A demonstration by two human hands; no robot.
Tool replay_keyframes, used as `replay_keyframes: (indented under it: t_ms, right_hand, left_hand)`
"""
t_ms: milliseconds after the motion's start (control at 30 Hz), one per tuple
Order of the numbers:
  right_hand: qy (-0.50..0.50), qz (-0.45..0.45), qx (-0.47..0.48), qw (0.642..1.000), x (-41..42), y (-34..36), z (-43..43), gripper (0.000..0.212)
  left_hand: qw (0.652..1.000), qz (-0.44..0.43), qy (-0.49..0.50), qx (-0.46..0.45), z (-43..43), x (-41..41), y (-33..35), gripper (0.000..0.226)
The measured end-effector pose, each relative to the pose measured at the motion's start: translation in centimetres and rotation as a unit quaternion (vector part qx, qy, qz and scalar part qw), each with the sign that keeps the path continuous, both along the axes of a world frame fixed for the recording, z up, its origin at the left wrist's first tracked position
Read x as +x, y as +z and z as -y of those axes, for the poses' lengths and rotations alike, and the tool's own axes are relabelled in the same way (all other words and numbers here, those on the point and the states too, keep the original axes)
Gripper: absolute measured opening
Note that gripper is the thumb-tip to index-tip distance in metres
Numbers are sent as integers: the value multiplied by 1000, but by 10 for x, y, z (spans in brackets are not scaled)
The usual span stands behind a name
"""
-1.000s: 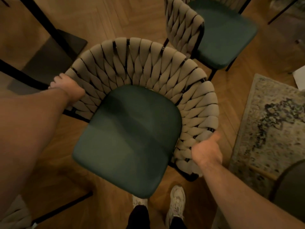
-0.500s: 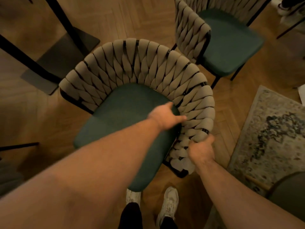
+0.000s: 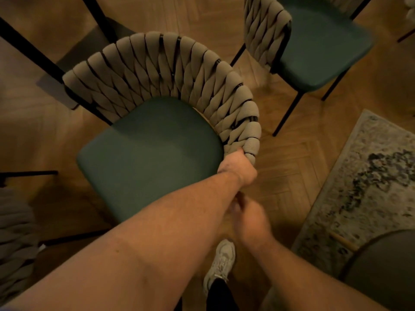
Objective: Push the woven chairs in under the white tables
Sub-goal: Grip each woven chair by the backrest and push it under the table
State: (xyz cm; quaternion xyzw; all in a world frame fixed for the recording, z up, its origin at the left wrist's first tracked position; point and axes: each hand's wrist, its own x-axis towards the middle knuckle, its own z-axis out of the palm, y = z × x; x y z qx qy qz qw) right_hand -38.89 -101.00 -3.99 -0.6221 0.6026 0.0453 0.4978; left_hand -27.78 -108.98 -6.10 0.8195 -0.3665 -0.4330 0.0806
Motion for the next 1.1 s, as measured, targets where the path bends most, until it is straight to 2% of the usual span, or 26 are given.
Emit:
replay_keyframes:
  t_ms: [67,133,167,200,233,267,333,400,467,567,800,933,1033,1100]
  right_hand:
    - [10,-85,-134,987,-15,3,36,15]
    - [8,-93,-251,964,-20,10,77,30]
    - [51,-71,-312,946,-16,16,95,39]
    - [131,-44,-377,916,-8,20,114,45]
    - [245,-27,-428,869,2,24,132,50]
    - [376,-31,-452,809,15,28,148,53]
    - [570,-103,-414,702,49,32,168,64]
    - [635,-190,-359,657,73,27,169,74]
    - [635,-221,-352,652,83,20,158,69]
    - [611,-195,-390,660,93,11,134,50]
    - [594,-143,-427,667,129,13,75,32]
    - [595,-142,-421,669,153,15,30,31]
    - [608,-130,-399,674,172,18,3,32]
    - [621,-107,-368,684,183,23,-3,40]
  left_hand:
    - [1000,7,-17,-18,-8,5,-1,49]
    - [998,16,-53,-32,-15,12,0,48]
    - [997,17,-71,-37,-19,16,0,46]
    - [996,13,-85,-39,-24,20,-1,44]
    - [995,4,-93,-39,-29,25,-1,42]
    - [994,-3,-98,-37,-34,30,-2,40]
    - [994,-4,-109,-33,-45,39,-2,40]
    - [991,5,-132,-29,-59,49,-2,50]
    - [988,12,-155,-16,-74,63,-3,58]
    - [985,3,-175,-2,-97,91,-2,64]
    - [975,-12,-219,24,-155,158,13,66]
    - [959,13,-276,63,-184,197,17,67]
    - [943,39,-316,99,-205,224,17,89]
    - [935,53,-325,128,-220,241,18,99]
